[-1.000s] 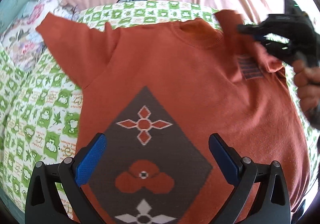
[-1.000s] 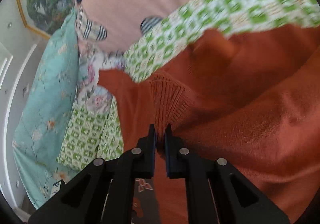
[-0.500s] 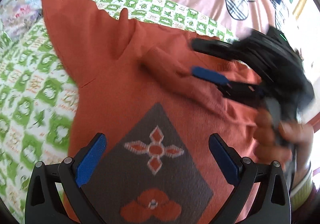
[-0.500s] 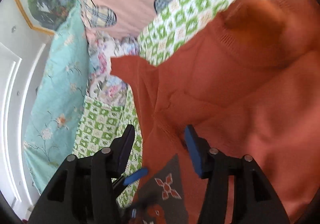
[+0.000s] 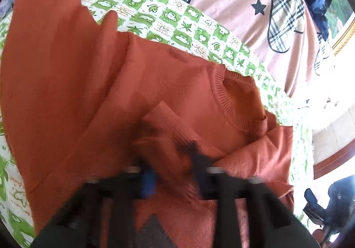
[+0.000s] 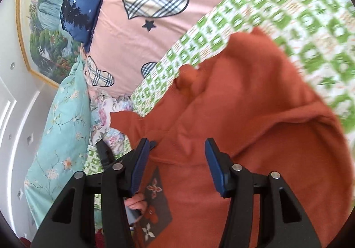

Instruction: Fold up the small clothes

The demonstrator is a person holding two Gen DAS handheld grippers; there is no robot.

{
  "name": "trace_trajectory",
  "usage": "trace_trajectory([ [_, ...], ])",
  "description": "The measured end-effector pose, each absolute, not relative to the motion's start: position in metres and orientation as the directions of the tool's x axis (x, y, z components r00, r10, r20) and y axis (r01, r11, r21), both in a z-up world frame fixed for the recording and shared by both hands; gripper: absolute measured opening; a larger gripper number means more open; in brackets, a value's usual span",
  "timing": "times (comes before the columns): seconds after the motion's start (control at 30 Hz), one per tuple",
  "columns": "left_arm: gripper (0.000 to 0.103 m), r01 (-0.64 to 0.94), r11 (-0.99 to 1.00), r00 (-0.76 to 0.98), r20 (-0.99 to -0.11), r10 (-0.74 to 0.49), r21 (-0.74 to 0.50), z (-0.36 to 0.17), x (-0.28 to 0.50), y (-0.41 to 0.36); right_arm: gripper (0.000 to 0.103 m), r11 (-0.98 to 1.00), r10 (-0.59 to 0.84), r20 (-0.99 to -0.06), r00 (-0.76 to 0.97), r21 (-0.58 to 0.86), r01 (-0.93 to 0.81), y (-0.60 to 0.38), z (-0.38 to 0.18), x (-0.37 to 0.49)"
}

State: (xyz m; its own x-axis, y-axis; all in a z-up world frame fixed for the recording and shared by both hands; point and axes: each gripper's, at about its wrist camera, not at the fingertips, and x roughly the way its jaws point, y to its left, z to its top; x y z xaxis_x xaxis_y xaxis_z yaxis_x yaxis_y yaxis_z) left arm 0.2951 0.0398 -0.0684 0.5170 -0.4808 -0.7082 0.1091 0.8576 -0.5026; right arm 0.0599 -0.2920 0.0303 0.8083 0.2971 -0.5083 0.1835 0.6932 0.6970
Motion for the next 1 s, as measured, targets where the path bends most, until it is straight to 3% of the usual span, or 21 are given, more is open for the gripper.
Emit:
trace_trajectory([
  [0.13,0.010,0.196,0.829,0.512,-0.666,-0.542,-0.524,-0.061,0.264,0.058,0.054,0.689,0.271,-0.526,0.806,0.691,0.219,-0.297,0.026,0.054],
  [0.2,0.024,0.208,0.837,0.481,-0.693,-0.538,-0.506,-0.065,0.260,0.063,0.054,0.680,0.271,-0.527,0.806,0.697,0.227,-0.297,0.027,0.053],
  [0.27,0.045,0.194,0.849,0.452,-0.724,-0.521,-0.491,-0.072,0.272,0.064,0.054,0.678,0.272,-0.522,0.808,0.700,0.225,-0.295,0.029,0.050],
  [0.37,0.052,0.204,0.826,0.406,-0.723,-0.560,-0.525,-0.076,0.295,0.058,0.054,0.692,0.259,-0.522,0.812,0.687,0.222,-0.293,0.036,0.046],
  [0.4,0.051,0.217,0.825,0.399,-0.724,-0.563,-0.522,-0.076,0.300,0.055,0.054,0.693,0.251,-0.522,0.815,0.685,0.225,-0.294,0.039,0.044],
  [0.43,0.043,0.243,0.822,0.388,-0.725,-0.569,-0.515,-0.076,0.305,0.049,0.054,0.696,0.239,-0.521,0.819,0.680,0.230,-0.295,0.041,0.041],
  [0.47,0.008,0.276,0.827,0.380,-0.735,-0.561,-0.489,-0.074,0.308,0.042,0.054,0.706,0.213,-0.522,0.826,0.666,0.239,-0.299,0.045,0.038],
  [0.5,0.005,0.295,0.839,0.378,-0.750,-0.543,-0.458,-0.071,0.307,0.037,0.054,0.720,0.179,-0.528,0.830,0.645,0.255,-0.303,0.048,0.035],
  [0.63,0.005,0.275,0.878,0.637,-0.610,-0.471,-0.391,-0.028,0.269,0.065,0.054,0.770,0.047,-0.617,0.786,0.524,0.365,-0.326,0.051,0.049],
  [0.73,0.005,0.200,0.892,0.622,-0.651,-0.435,-0.405,-0.050,0.272,0.085,0.055,0.814,-0.009,-0.677,0.736,0.423,0.399,-0.344,0.049,0.076],
  [0.8,0.005,0.174,0.887,0.604,-0.665,-0.440,-0.429,-0.062,0.274,0.092,0.062,0.842,-0.035,-0.723,0.690,0.351,0.411,-0.354,0.044,0.099],
  [1.0,0.005,0.154,0.875,0.650,-0.620,-0.439,-0.459,-0.059,0.266,0.098,0.062,0.877,-0.014,-0.828,0.561,0.259,0.404,-0.368,0.000,0.156],
])
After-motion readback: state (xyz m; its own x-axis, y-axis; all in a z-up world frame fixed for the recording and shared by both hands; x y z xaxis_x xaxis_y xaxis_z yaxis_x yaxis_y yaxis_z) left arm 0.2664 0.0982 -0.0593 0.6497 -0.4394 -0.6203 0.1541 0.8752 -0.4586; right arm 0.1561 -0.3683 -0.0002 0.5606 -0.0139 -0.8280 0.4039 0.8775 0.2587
